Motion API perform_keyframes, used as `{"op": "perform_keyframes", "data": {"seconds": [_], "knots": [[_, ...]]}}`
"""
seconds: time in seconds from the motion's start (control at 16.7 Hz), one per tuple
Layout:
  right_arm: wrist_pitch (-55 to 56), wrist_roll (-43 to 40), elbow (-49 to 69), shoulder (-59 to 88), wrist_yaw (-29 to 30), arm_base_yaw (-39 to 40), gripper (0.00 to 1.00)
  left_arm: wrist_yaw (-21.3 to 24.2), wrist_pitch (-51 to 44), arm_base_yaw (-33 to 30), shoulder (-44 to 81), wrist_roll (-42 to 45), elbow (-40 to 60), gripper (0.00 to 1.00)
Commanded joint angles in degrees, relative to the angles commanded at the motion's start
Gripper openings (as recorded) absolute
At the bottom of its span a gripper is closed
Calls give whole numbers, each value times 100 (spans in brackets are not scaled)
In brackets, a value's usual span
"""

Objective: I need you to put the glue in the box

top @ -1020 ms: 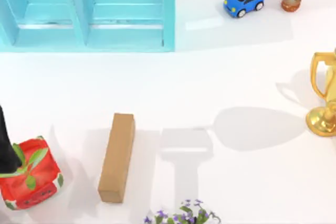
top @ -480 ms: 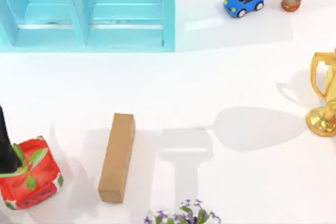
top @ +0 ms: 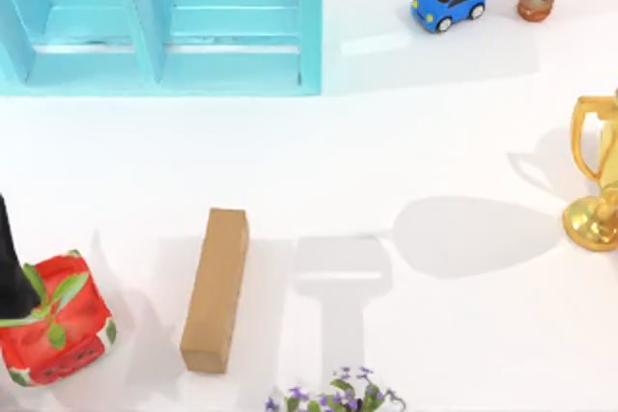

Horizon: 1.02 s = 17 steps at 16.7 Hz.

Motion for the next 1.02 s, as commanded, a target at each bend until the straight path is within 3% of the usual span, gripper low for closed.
{"op": "perform_keyframes", "data": {"seconds": [0.24, 1.02], "knots": [[2, -2, -13, 7, -1, 5, 0, 0, 0, 0, 0, 0, 0, 100], [2, -2, -13, 7, -1, 5, 98, 0, 0, 0, 0, 0, 0, 100]]}}
